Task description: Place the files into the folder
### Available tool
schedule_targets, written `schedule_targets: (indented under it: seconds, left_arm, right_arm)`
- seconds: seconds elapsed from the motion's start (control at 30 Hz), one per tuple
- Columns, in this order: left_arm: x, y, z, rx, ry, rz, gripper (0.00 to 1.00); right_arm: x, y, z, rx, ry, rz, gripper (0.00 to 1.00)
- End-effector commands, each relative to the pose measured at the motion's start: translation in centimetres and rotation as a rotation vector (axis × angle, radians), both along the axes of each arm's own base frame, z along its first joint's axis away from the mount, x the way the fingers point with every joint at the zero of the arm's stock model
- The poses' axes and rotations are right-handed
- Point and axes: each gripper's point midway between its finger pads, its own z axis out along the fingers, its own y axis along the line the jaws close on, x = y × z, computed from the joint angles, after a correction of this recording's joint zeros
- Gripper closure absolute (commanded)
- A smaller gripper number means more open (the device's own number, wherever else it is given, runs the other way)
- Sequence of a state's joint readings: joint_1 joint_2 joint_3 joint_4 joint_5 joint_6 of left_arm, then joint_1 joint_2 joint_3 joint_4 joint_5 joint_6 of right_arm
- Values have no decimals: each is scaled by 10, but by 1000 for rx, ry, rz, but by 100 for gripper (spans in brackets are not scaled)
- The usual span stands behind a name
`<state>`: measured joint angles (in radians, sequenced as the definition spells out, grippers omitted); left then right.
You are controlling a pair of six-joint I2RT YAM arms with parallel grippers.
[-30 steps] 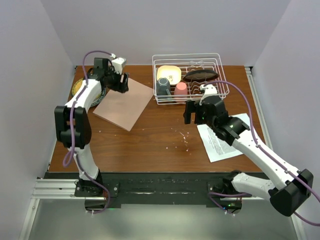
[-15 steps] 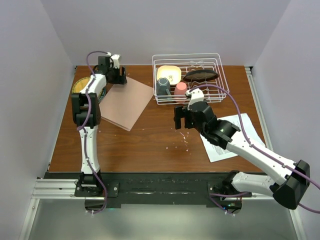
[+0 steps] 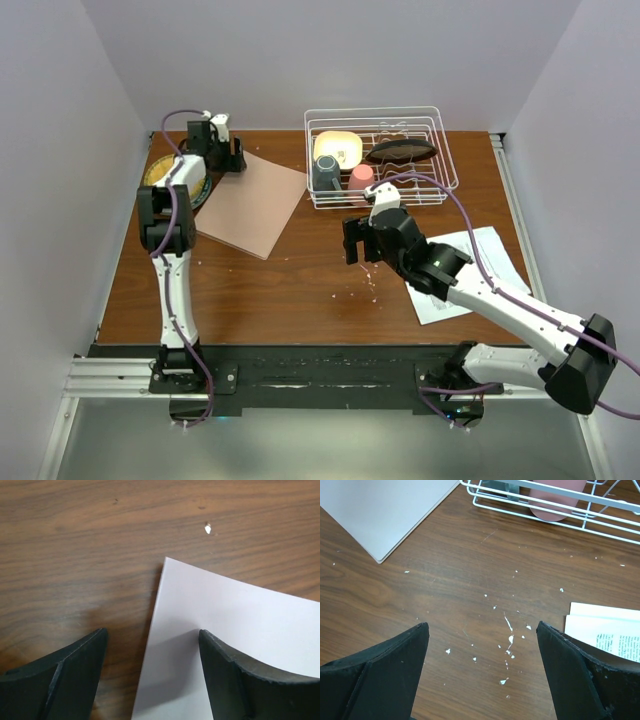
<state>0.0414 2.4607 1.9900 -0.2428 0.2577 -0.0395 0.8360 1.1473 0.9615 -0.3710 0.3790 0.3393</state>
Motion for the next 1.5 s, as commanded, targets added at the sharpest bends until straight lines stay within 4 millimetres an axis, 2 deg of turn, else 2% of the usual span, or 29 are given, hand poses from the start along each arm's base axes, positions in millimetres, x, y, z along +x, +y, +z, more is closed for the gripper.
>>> schedule_targets:
  seconds: [0.0, 0.07, 0.1, 0.13, 0.17, 0.2, 0.23, 0.27, 0.3, 0.37, 0.4, 0.43, 0.5, 0.53, 0.6, 0.63, 0.77, 0.9, 0.93, 1.03, 1.13, 1.17, 1.23, 1.27, 1.33, 1.37, 1.4, 1.43, 1.47]
  left_arm:
    - [-40, -12, -16, -31, 101, -79, 23]
    - [-53, -13, -14, -17, 116, -112, 22]
    - [-68, -17, -24, -31, 157, -135, 22]
    - [-76, -18, -25, -22, 173, -153, 23]
    - [-85, -19, -15, -22, 176, -165, 23]
    - [-102, -21, -24, -28, 212, -177, 23]
    - [-109, -21, -22, -19, 211, -195, 23]
    - [-114, -21, -7, -13, 191, -203, 23]
    - [-129, -23, -13, -22, 219, -212, 23]
    - [-146, -26, 1, -17, 224, -242, 23]
    - [-161, -29, -4, -32, 255, -257, 24]
    - [-170, -30, 5, -34, 254, -271, 24]
    - [-196, -34, -3, -51, 299, -294, 26]
    - [-203, -35, 6, -46, 287, -309, 26]
    - [-224, -37, 2, -52, 315, -327, 27]
    - [-232, -37, 10, -43, 309, -346, 27]
    - [-269, -45, 19, -57, 343, -430, 29]
    - [-301, -62, 37, -98, 342, -595, 31]
    - [-315, -67, 42, -113, 368, -629, 32]
    - [-329, -73, 56, -130, 361, -697, 33]
    - [-301, -64, 75, -50, 282, -643, 30]
    - [-281, -62, 93, -22, 221, -622, 30]
    - [-248, -59, 109, -7, 152, -554, 29]
    - [-227, -59, 129, 5, 87, -532, 29]
    - [-195, -60, 138, 2, 29, -482, 27]
    - [-177, -60, 153, 15, -22, -468, 27]
    - [-168, -68, 155, 28, -36, -465, 26]
    - [-156, -77, 143, 35, -26, -478, 26]
    - [-144, -82, 152, 51, -55, -487, 26]
  right_arm:
    - [3, -1, 10, 24, -35, -23, 7]
    - [2, -1, 8, 27, -32, -26, 7]
    - [1, 0, 8, 32, -29, -22, 7]
    - [1, -1, 6, 35, -26, -27, 7]
    - [0, 0, 5, 44, -27, -25, 7]
    - [0, 1, 5, 48, -26, -25, 7]
    - [-1, 1, 1, 51, -18, -25, 8]
    - [-1, 3, 0, 56, -16, -23, 8]
    - [0, 4, -1, 56, -14, -22, 8]
    - [0, 5, -3, 60, -9, -21, 8]
    - [0, 6, -5, 59, -6, -20, 8]
    - [0, 6, -6, 59, -2, -22, 8]
    - [0, 9, -9, 61, 0, -21, 8]
    - [1, 9, -11, 66, 3, -26, 8]
    - [1, 10, -16, 65, 11, -28, 9]
    - [1, 11, -20, 66, 18, -28, 9]
    - [0, 13, -36, 62, 46, -34, 9]
    - [-2, 14, -51, 58, 78, -41, 9]
    - [-2, 15, -55, 54, 88, -44, 9]
    - [-6, 19, -58, 55, 104, -26, 11]
    - [-25, 32, -57, 57, 95, 31, 11]
    - [-39, 44, -58, 56, 96, 78, 11]
    - [-53, 53, -64, 49, 111, 101, 11]
    - [-64, 62, -67, 44, 116, 132, 11]
    - [-74, 72, -77, 50, 145, 141, 11]
    - [-80, 77, -80, 59, 160, 159, 11]
    - [-85, 81, -86, 64, 181, 162, 11]
    - [-87, 85, -87, 82, 184, 168, 11]
    - [-91, 89, -88, 93, 190, 179, 11]
